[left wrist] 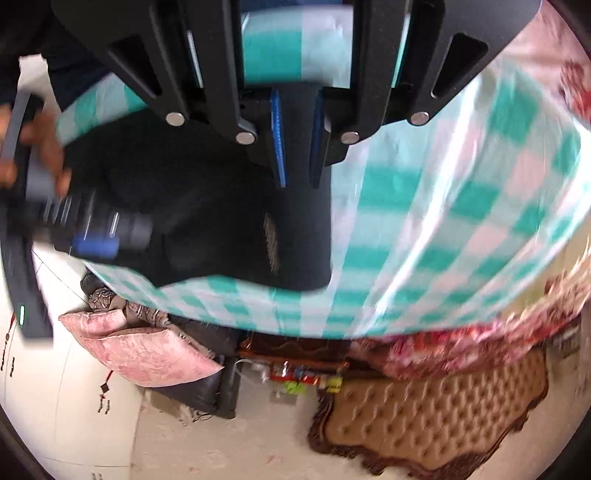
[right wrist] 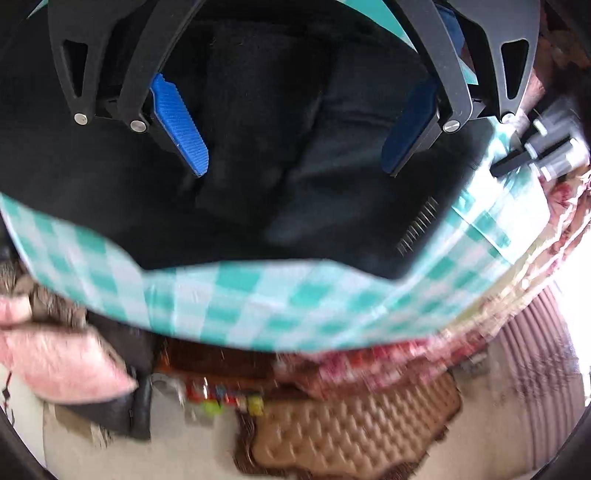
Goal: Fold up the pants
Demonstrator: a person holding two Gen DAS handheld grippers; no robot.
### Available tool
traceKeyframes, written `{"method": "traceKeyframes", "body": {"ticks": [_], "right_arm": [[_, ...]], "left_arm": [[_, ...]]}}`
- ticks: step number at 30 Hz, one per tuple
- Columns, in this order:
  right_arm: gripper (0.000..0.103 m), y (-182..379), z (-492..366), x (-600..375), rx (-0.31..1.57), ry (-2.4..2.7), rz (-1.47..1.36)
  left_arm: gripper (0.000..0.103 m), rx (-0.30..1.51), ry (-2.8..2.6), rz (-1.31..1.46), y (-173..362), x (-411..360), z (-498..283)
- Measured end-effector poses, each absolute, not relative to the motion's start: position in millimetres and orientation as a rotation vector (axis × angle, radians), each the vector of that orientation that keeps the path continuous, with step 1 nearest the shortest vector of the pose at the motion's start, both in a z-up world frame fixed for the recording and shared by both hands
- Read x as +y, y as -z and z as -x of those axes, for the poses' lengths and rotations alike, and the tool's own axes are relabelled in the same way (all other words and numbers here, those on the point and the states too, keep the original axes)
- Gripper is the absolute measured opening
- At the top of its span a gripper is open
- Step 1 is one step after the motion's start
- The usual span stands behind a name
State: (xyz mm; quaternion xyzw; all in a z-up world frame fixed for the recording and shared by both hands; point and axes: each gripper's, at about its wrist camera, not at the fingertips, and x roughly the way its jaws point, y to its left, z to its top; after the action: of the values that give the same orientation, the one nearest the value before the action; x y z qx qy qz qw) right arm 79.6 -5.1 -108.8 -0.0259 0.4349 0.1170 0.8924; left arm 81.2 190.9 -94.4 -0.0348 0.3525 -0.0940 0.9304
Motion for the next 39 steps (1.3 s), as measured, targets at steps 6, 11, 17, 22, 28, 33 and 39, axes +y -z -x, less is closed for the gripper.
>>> {"method": "traceKeyframes", "body": {"ticks": [6,11,17,22,28,33,39], "right_arm": [[0.091,144,-82,-7,0.995,-0.189,0.078],[0.091,147,-80,-5,0.990,-0.180,0.098],[0.091,148,-78,-5,0.986,-0.183,0.104],[0.092,148,-78,-6,0.984,-0.186,0.103],[0.092,147,-79,-7,0.988,-0.195,0.092],[0.091,125,-90,-60,1.010,-0.287,-0.191],[0.087,123,-121,-114,1.075,-0.321,-0.429]], "left_arm": [[0.013,0.720,0.224,0.051,76,173,-166],[0.011,0.880,0.180,0.071,103,167,-230],[0.008,0.963,0.147,0.092,126,172,-245],[0.008,0.953,0.134,0.079,127,170,-244],[0.015,0.839,0.137,0.145,111,178,-217],[0.040,0.644,0.211,0.070,85,165,-131],[0.051,0.541,0.422,-0.274,88,82,-42]]}}
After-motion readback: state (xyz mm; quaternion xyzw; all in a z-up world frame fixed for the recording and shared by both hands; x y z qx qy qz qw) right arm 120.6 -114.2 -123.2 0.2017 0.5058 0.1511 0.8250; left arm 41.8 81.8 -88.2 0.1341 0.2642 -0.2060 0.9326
